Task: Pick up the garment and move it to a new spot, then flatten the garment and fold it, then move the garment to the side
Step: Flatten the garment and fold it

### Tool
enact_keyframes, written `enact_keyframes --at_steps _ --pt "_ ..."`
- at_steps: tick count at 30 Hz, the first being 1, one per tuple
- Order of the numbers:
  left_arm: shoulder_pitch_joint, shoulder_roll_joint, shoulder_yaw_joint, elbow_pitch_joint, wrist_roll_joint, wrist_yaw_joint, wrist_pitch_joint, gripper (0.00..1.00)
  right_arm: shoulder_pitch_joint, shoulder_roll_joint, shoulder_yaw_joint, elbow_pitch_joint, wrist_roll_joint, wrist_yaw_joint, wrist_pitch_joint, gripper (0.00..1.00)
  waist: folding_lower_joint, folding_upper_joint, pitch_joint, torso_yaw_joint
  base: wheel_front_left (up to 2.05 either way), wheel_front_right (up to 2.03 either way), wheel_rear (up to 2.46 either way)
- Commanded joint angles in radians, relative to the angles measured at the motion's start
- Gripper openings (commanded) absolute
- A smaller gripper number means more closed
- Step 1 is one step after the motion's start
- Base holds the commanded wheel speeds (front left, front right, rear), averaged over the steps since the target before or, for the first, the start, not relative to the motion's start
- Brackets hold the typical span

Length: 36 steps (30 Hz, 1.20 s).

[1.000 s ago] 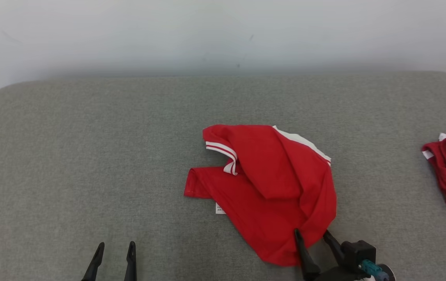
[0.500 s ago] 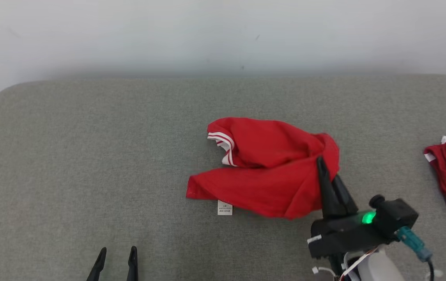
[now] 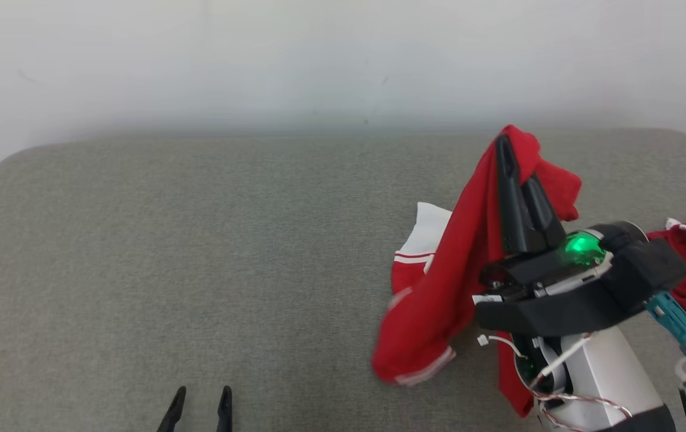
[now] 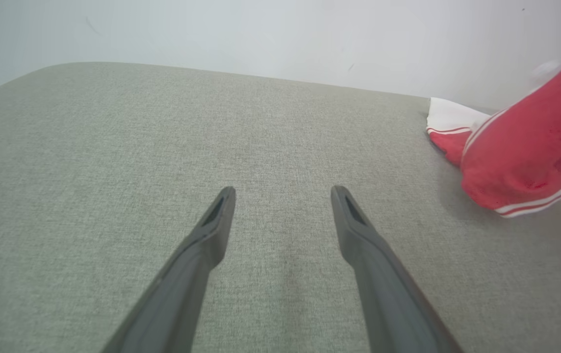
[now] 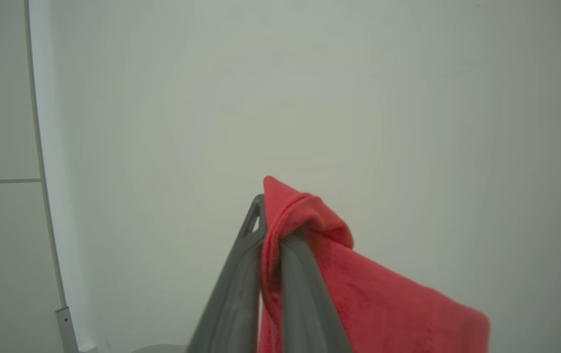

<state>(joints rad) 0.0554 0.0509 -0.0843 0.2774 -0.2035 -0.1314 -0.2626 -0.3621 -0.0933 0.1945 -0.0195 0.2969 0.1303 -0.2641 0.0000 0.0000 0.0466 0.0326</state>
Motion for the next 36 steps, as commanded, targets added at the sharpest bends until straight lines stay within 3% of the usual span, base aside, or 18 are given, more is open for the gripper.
enact_keyframes --at_steps 1,7,8,9,10,16,22,26,31,36 --pt "-0.008 -0.001 -0.008 0.003 -0.008 0.002 -0.003 1.00 -0.030 -0.006 0.011 0.019 -0.014 0.001 0.000 0.00 0.0000 0.0000 0.010 0.035 0.00 0.00 0.00" --pt "-0.016 0.000 -0.060 0.012 -0.017 0.002 -0.003 1.00 -0.122 0.014 -0.008 0.144 -0.081 0.001 0.001 0.00 0.0000 0.0000 0.025 0.149 0.00 0.00 0.00" --pt "-0.013 0.000 -0.062 0.014 -0.016 0.002 -0.003 1.00 -0.129 0.020 0.008 0.191 -0.089 0.001 0.001 0.06 0.0000 0.0000 0.026 0.166 0.00 0.00 0.00" --pt "-0.012 -0.001 -0.067 0.016 -0.016 0.002 -0.003 1.00 -0.139 0.026 0.025 0.247 -0.089 0.001 0.001 0.36 0.0000 0.0000 0.029 0.187 0.00 0.00 0.00" --pt "-0.010 -0.001 -0.068 0.017 -0.015 0.002 -0.003 1.00 -0.154 0.030 0.059 0.305 -0.081 0.001 0.000 1.00 0.0000 0.0000 0.030 0.201 0.00 0.00 0.00" --pt "0.003 -0.001 -0.058 0.012 -0.020 0.002 -0.003 1.00 -0.209 0.034 0.217 0.457 -0.014 0.001 0.000 1.00 0.0000 0.0000 0.046 0.250 0.00 0.00 0.00" --pt "-0.008 -0.001 -0.058 0.005 -0.030 0.002 -0.003 1.00 -0.197 0.024 0.290 0.505 0.043 0.001 0.000 1.00 0.0000 0.0000 0.058 0.222 0.00 0.00 0.00" --pt "-0.023 -0.001 -0.066 0.005 -0.031 0.002 -0.003 1.00 -0.212 -0.020 0.359 0.669 0.094 0.001 0.000 1.00 0.0000 0.0000 0.058 0.181 0.00 0.00 0.00" --pt "-0.043 -0.001 -0.072 -0.002 -0.022 0.002 -0.003 1.00 -0.235 -0.031 0.399 0.835 0.136 0.001 0.002 1.00 0.0000 0.0000 0.059 0.134 0.00 0.00 0.00" --pt "-0.051 -0.001 -0.070 -0.018 -0.017 0.002 -0.003 1.00 -0.197 -0.058 0.327 0.809 0.131 0.001 -0.001 1.00 0.0000 0.0000 0.057 0.091 0.00 0.00 0.00"
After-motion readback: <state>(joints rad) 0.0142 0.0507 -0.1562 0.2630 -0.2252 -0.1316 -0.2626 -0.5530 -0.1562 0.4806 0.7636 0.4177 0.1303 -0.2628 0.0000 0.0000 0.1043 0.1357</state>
